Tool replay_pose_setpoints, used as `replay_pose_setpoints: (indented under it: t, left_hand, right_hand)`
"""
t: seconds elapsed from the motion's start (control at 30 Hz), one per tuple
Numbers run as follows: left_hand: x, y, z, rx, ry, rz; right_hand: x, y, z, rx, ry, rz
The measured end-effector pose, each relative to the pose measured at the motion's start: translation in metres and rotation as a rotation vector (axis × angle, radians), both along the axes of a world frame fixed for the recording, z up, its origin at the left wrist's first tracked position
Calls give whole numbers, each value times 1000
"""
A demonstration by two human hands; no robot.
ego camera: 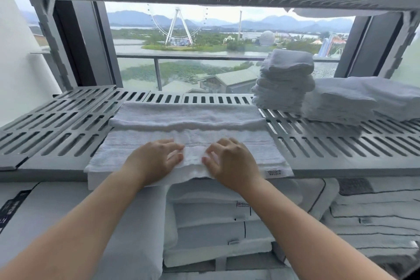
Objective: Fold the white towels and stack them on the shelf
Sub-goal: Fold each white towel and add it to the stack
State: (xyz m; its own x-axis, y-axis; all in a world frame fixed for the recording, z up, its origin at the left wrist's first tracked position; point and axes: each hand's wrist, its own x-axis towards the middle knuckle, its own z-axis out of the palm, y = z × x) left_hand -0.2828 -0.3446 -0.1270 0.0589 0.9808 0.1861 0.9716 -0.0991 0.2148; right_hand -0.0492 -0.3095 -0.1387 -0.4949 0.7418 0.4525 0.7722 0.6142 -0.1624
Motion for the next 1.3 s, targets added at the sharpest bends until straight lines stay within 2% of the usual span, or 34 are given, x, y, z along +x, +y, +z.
replay_pose_setpoints:
  t: [0.07, 0.13, 0.2, 0.27, 0.37, 0.5, 0.57, 0.8, 0.93, 1.07, 1.3]
  left_hand:
    - [-1, -12, 0, -84, 42, -36]
    - [-3, -23, -2, -137, 166, -83]
    - [-4, -32, -5, -139, 275, -89]
    - [-2, -37, -9, -127, 343, -65]
    - [0, -40, -11, -47, 359, -57]
    - [-11, -44, 3, -2, 111, -88]
    - [-16, -44, 15, -3, 78, -60]
    - [-12, -25, 47, 17, 330, 155]
    - [-16, -14, 60, 23, 320, 202]
    - [-25, 3, 60, 126, 384, 246]
    - [-53, 43, 65, 233, 451, 183]
  right_hand:
    - [8, -4, -3, -60, -74, 55]
    - [15, -7, -5, -105, -186, 106]
    - [20, -7, -6, -131, -301, 116]
    - [21, -7, -6, -113, -327, 125]
    - [23, -8, -1, -120, -205, 152]
    - [35, -6, 12, -170, 4, 120]
    - [37, -2, 18, -126, 24, 51]
    - [23, 8, 35, 103, -18, -246]
    - [16, 22, 43, 128, -60, -390]
    - [4, 33, 46, 171, -110, -444]
    - [-8, 65, 48, 375, 19, -437]
